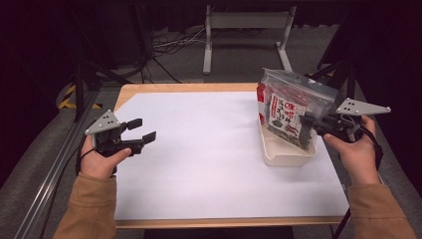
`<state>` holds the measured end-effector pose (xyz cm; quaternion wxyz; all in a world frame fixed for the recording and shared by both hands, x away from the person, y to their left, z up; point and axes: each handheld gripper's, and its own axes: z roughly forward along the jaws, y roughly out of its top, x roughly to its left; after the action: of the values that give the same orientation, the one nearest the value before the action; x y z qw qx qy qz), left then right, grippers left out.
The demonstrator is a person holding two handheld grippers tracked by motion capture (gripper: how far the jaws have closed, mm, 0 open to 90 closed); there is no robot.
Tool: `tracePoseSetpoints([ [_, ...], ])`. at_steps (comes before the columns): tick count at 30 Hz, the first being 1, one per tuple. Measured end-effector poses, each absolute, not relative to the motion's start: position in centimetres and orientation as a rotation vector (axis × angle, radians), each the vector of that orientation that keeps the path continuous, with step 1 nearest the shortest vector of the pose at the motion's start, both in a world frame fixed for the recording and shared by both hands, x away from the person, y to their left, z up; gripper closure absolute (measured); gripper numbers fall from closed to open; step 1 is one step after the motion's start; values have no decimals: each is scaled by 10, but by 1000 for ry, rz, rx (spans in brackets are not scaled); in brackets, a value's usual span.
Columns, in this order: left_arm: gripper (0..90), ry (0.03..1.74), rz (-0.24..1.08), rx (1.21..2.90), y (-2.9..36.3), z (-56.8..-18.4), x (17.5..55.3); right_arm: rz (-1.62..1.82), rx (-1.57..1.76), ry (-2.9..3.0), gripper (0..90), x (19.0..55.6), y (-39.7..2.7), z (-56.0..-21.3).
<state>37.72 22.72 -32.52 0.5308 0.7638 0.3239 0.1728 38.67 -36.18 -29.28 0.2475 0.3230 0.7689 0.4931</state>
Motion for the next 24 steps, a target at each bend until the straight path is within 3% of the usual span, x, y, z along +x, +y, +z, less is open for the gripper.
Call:
tracePoseSetpoints([
  [24,300,773,404,1837,224,-327,378,1259,940,2188,746,391,-355,-324],
])
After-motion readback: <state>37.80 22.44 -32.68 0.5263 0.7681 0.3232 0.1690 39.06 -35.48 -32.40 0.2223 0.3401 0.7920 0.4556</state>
